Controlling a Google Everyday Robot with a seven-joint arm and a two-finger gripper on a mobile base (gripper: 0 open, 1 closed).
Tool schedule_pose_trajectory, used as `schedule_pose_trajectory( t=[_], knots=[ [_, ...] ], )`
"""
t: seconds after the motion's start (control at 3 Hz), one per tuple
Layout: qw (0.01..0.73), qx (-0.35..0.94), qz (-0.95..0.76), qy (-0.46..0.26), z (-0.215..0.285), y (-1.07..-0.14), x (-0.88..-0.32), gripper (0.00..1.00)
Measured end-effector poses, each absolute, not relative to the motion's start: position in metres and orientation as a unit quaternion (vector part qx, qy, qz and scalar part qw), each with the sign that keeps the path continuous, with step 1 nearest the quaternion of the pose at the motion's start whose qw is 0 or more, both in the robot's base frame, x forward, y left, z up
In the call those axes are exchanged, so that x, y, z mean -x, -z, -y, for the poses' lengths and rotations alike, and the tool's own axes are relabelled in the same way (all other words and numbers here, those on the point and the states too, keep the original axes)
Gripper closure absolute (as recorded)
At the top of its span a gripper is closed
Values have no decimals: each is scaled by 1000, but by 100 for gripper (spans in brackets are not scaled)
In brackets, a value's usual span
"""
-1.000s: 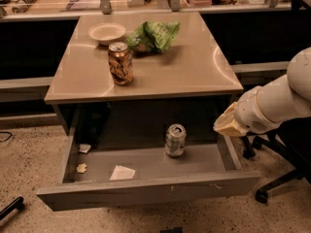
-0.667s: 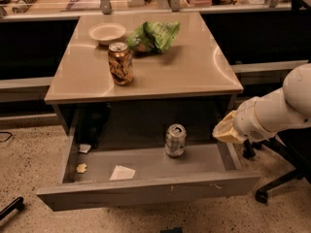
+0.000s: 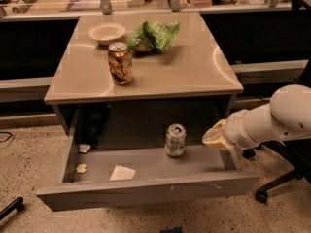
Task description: Pick 7up can from top drawer and place on counter
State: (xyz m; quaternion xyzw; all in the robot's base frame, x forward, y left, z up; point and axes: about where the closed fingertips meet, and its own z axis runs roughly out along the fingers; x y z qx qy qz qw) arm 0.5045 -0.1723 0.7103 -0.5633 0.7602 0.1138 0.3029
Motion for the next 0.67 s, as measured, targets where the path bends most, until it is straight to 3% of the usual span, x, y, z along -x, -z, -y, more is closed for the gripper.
schedule_pose_trajectory(
  t=[0.67],
  knots=[
    [333, 556, -749, -139, 161, -694, -519, 26]
  ],
)
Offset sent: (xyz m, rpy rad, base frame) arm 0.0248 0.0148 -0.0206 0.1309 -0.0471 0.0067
